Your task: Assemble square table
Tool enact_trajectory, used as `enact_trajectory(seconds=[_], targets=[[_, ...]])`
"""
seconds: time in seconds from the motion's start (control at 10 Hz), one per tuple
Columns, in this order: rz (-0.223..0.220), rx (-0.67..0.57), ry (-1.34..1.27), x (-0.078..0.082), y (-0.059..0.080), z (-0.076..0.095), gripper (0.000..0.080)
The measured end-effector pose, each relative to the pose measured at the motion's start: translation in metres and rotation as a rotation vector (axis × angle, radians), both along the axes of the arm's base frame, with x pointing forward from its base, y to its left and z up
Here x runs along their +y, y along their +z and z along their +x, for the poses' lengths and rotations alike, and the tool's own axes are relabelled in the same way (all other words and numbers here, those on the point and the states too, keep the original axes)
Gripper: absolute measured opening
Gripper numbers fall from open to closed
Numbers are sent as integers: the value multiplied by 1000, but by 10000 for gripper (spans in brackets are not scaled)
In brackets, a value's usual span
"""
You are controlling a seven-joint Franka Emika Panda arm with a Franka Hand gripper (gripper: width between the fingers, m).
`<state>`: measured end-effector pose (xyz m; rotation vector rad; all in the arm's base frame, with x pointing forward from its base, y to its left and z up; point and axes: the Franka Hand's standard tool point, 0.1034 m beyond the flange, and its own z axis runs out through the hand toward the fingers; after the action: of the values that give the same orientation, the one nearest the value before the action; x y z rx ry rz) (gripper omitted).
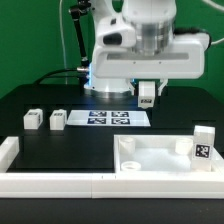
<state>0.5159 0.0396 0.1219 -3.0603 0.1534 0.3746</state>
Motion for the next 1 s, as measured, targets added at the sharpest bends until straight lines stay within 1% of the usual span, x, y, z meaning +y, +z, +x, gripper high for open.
enact_trajectory(seconds=[0.1, 0.2, 0.3, 0.4, 0.5, 0.6, 0.7, 0.8, 0.9, 1.0], targets=[[-12, -144, -4, -6, 11, 29, 284], [-31, -219, 20, -10, 22, 45, 284], [-30, -254, 20, -10, 35, 51, 284], [-38, -354, 18, -10, 34, 56, 284], [-43, -389, 19, -10, 29, 53, 284], [-51, -472, 18, -10, 30, 59, 284], [-63, -565, 19, -11, 29, 60, 284], [-70, -590, 38, -15, 22, 59, 284], [-82, -593, 53, -26, 7, 69, 284], [-85, -611, 64, -36, 3, 93, 284]])
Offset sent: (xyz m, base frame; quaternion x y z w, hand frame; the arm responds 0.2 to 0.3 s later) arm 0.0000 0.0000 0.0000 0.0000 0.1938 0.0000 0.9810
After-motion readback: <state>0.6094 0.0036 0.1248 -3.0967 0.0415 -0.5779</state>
